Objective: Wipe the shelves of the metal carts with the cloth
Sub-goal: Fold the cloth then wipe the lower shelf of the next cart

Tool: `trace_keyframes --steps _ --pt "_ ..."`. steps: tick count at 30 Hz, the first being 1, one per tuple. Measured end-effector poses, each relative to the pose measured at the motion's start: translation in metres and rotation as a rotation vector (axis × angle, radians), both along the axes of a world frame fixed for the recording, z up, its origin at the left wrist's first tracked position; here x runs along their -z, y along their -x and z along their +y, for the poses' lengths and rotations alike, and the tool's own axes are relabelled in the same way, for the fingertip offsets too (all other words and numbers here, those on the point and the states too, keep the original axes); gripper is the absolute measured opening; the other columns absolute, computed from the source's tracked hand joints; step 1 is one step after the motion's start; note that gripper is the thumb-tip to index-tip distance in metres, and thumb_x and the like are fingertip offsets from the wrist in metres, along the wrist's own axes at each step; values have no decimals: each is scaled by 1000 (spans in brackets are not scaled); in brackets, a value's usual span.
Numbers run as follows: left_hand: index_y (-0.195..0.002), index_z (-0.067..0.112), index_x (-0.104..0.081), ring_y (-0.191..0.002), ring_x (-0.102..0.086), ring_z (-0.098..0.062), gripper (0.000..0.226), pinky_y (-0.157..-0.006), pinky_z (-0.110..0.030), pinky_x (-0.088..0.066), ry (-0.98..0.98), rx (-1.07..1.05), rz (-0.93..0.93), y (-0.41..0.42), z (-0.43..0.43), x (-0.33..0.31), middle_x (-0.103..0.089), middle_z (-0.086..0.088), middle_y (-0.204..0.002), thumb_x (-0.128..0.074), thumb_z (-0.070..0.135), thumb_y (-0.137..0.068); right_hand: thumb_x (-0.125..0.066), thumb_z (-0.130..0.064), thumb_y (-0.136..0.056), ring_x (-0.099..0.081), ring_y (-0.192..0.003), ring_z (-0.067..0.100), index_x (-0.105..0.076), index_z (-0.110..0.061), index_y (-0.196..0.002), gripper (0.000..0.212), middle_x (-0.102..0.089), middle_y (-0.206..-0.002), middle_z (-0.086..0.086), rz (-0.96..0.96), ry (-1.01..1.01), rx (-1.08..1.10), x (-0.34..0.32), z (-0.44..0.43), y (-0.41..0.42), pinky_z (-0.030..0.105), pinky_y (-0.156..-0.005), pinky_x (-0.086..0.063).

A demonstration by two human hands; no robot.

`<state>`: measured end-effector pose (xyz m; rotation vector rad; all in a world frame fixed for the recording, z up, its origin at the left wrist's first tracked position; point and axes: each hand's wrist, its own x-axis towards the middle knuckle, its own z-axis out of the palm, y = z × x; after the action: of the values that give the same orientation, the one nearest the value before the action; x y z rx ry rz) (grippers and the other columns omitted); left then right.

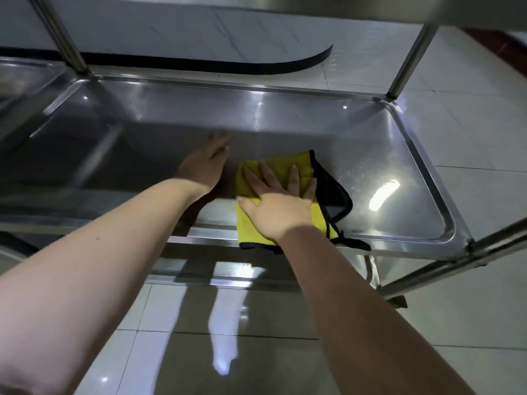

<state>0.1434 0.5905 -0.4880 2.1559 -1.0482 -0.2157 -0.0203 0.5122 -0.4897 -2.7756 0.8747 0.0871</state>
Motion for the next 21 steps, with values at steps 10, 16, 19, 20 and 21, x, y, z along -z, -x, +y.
trace_keyframes --steps 10,16,19,20,21 --pt "-152 43 -15 -150 2 -19 52 -117 -50 2 -590 -80 -346 -86 120 9 -6 6 -163 -27 47 -102 -22 -84 -81 21 -144 42 7 -66 -141 69 18 -160 -18 102 20 30 0 -18 -1 65 -109 17" --pt "-150 48 -14 -150 -4 -19 51 -117 -54 0 -557 -98 -364 -89 119 18 -9 8 -163 -27 48 -101 -23 -77 -85 21 -140 53 3 -58 -146 69 17 -161 -12 92 27 82 5 28 -67 77 -99 14" --pt "-150 47 -13 -150 -3 -16 52 -118 -50 -2 -546 -101 -324 -93 120 17 -6 9 -163 -26 32 -103 -22 -73 -88 18 -139 56 -3 -53 -149 66 12 -163 -7 28 31 -43 7 100 -117 76 -94 19" --pt "-150 47 -13 -150 -3 -15 53 -118 -48 -2 -535 -101 -306 -94 120 16 -6 9 -163 -25 27 -102 -21 -73 -89 19 -139 55 -3 -53 -148 66 13 -163 -7 26 25 -76 8 115 -127 76 -93 20" --pt "-151 46 -14 -149 -3 -14 55 -118 -47 -2 -522 -100 -294 -95 121 16 -7 9 -163 -25 24 -102 -20 -74 -89 20 -139 53 -3 -54 -148 65 13 -162 -9 30 15 -103 8 119 -131 75 -93 21"
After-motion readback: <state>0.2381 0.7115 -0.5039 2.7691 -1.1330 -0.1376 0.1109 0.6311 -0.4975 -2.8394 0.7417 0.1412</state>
